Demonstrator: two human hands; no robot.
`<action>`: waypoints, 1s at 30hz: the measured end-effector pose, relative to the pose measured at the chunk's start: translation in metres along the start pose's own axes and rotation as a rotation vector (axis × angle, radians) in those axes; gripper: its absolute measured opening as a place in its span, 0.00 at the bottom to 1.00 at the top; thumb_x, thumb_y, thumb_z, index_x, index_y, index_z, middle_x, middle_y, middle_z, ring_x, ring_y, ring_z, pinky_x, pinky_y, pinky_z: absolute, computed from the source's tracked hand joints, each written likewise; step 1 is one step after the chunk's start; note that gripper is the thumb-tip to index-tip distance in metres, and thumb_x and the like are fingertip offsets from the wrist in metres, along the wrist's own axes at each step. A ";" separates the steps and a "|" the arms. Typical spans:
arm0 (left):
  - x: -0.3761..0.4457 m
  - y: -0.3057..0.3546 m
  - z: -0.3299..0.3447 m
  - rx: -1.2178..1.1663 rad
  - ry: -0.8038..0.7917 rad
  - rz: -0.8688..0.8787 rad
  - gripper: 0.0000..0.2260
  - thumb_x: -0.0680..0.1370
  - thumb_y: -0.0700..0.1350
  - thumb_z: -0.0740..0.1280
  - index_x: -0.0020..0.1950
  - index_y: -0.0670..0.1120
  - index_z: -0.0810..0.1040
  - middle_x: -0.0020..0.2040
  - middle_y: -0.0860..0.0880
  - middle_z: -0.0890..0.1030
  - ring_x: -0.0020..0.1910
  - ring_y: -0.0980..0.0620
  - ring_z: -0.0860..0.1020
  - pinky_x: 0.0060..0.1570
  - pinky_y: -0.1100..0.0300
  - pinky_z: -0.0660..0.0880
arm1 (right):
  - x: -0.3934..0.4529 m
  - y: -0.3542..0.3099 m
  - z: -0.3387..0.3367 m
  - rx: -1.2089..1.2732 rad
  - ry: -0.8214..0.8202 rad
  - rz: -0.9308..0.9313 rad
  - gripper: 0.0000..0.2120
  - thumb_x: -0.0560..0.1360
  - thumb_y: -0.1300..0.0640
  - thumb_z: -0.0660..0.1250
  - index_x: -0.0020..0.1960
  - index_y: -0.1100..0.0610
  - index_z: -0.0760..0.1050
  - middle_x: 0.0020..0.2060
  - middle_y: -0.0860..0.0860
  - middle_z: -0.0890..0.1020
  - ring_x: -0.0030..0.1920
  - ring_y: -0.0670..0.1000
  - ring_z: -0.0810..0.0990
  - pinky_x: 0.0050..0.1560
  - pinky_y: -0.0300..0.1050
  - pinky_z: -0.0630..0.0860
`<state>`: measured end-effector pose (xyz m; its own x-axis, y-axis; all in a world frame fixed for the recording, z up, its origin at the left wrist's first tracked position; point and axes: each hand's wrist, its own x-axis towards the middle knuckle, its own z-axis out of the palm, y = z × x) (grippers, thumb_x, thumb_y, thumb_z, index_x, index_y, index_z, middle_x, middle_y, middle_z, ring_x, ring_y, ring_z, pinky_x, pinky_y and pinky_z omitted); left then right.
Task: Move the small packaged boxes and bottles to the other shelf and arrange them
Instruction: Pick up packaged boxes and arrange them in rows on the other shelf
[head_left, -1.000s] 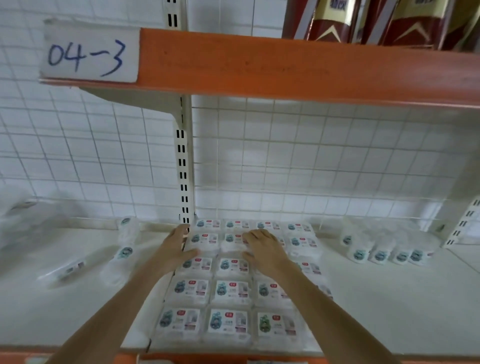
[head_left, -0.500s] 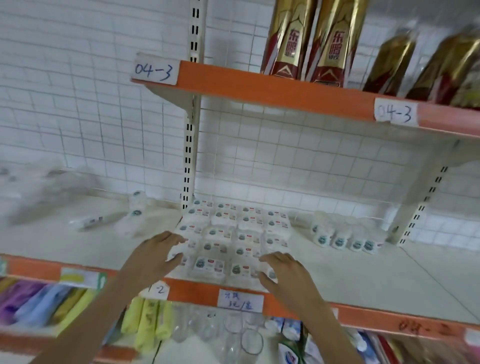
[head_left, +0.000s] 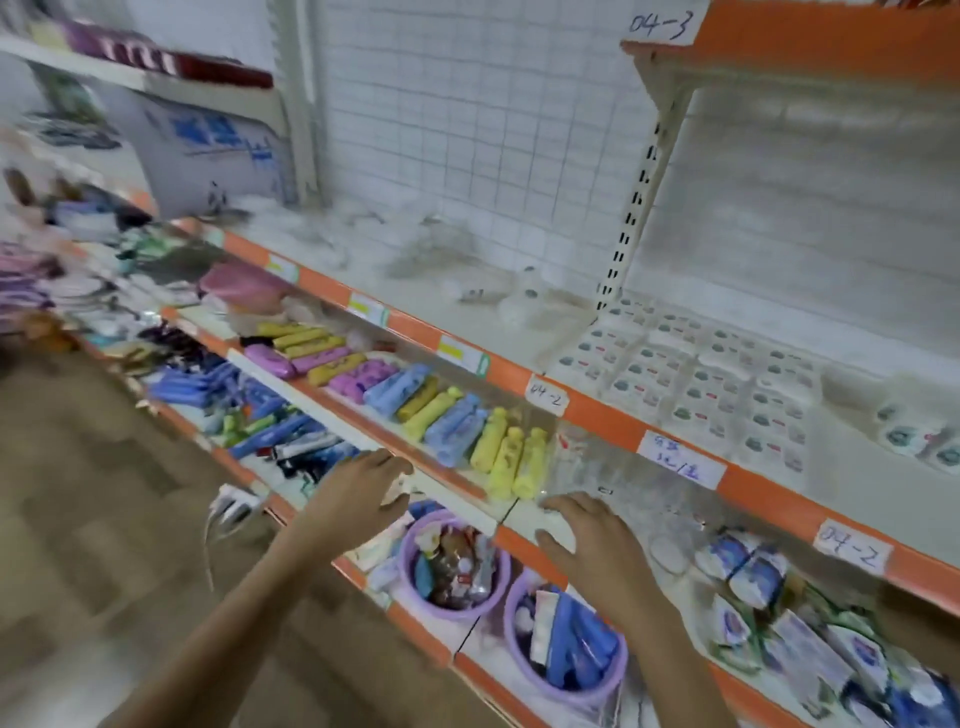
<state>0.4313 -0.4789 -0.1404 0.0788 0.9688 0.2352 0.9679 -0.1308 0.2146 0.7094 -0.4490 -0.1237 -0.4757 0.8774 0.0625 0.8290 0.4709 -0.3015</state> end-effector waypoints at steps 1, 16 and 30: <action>-0.010 -0.012 -0.006 0.011 0.003 -0.051 0.16 0.76 0.49 0.63 0.63 0.49 0.74 0.61 0.50 0.76 0.58 0.50 0.76 0.51 0.58 0.72 | 0.008 -0.013 0.005 0.003 -0.016 -0.034 0.22 0.77 0.42 0.54 0.67 0.49 0.68 0.63 0.45 0.72 0.64 0.48 0.70 0.61 0.43 0.68; -0.026 -0.238 -0.089 0.036 0.159 -0.331 0.14 0.74 0.47 0.66 0.59 0.47 0.77 0.55 0.48 0.79 0.51 0.48 0.78 0.47 0.57 0.74 | 0.202 -0.192 0.056 0.076 -0.017 -0.302 0.20 0.78 0.47 0.59 0.68 0.50 0.67 0.63 0.44 0.72 0.63 0.46 0.70 0.59 0.40 0.69; 0.130 -0.396 -0.120 -0.037 0.135 -0.151 0.15 0.77 0.48 0.64 0.63 0.51 0.73 0.60 0.53 0.75 0.57 0.53 0.74 0.49 0.63 0.70 | 0.368 -0.242 0.051 0.057 0.100 -0.162 0.19 0.77 0.49 0.61 0.67 0.51 0.68 0.63 0.45 0.72 0.65 0.47 0.69 0.62 0.39 0.66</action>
<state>0.0298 -0.3268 -0.0807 -0.1014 0.9414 0.3217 0.9567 0.0036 0.2911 0.3184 -0.2447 -0.0759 -0.5674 0.7966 0.2084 0.7248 0.6033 -0.3329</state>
